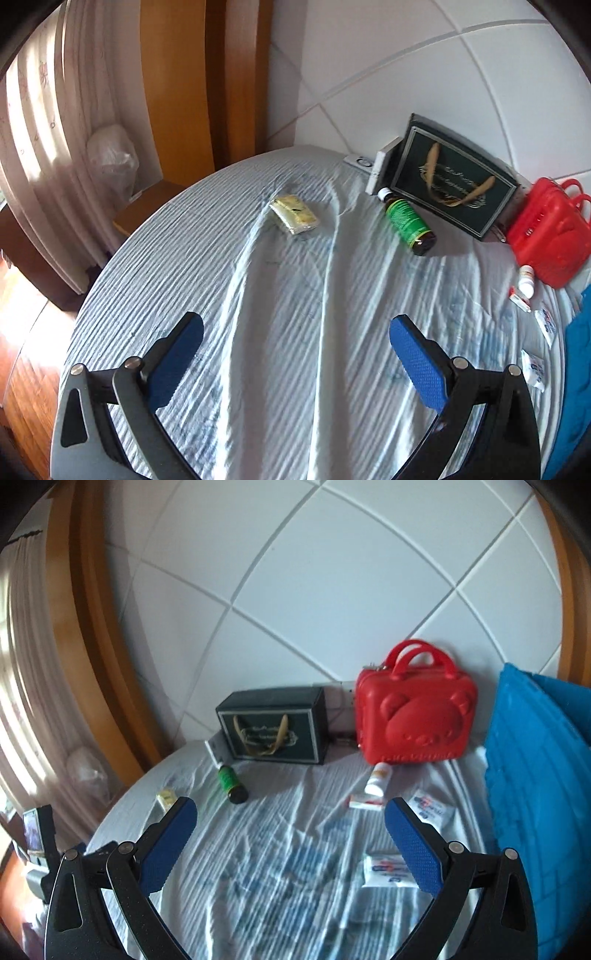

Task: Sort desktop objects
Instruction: 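Grasp the tissue pack with the left gripper while the right grasps the green medicine bottle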

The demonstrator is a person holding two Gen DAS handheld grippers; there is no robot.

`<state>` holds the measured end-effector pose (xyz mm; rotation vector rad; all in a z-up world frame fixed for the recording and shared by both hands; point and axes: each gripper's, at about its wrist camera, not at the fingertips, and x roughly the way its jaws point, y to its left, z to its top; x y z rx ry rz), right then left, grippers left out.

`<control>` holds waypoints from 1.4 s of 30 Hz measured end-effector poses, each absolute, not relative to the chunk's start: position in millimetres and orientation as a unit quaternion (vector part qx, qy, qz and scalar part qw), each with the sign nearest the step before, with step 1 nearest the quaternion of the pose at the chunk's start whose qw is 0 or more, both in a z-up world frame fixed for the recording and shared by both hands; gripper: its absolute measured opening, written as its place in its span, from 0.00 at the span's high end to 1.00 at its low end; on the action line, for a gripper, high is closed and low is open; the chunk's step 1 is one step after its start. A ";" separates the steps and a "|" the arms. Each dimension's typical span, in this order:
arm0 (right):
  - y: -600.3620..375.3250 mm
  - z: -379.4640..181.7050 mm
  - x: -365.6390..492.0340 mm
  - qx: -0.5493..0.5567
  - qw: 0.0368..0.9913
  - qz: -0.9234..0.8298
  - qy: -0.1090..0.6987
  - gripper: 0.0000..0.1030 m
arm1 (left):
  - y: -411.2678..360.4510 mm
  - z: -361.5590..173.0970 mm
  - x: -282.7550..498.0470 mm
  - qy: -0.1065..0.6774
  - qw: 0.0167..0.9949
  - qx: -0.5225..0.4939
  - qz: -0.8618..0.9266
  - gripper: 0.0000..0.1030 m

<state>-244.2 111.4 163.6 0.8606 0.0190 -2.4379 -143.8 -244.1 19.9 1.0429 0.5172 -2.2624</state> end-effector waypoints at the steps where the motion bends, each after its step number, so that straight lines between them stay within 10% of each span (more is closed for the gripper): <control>1: 103.6 153.7 -254.9 0.330 0.276 -0.903 0.012 0.00 | -258.0 11.3 -154.4 0.204 0.298 0.396 -0.844 0.01; 13: -13.6 24.0 -388.0 0.437 0.299 -0.843 0.100 0.00 | -396.9 -85.3 -336.6 0.265 0.338 0.424 -0.797 0.12; 19: -74.9 -13.7 -432.8 0.446 0.335 -0.820 0.127 0.00 | -396.6 -105.9 -347.2 0.253 0.340 0.449 -0.787 0.63; 32: -230.6 -93.6 -464.7 0.489 0.373 -0.752 0.236 0.01 | -253.1 -81.8 -256.6 0.211 0.240 0.461 -0.828 0.65; 35: -222.0 -92.0 -461.0 0.498 0.355 -0.754 0.238 0.48 | -237.7 -71.6 -254.4 0.202 0.230 0.462 -0.833 0.65; 42: -116.8 -54.4 -397.5 0.502 0.363 -0.758 0.207 0.51 | -197.9 -55.0 -255.2 0.179 0.201 0.464 -0.844 0.65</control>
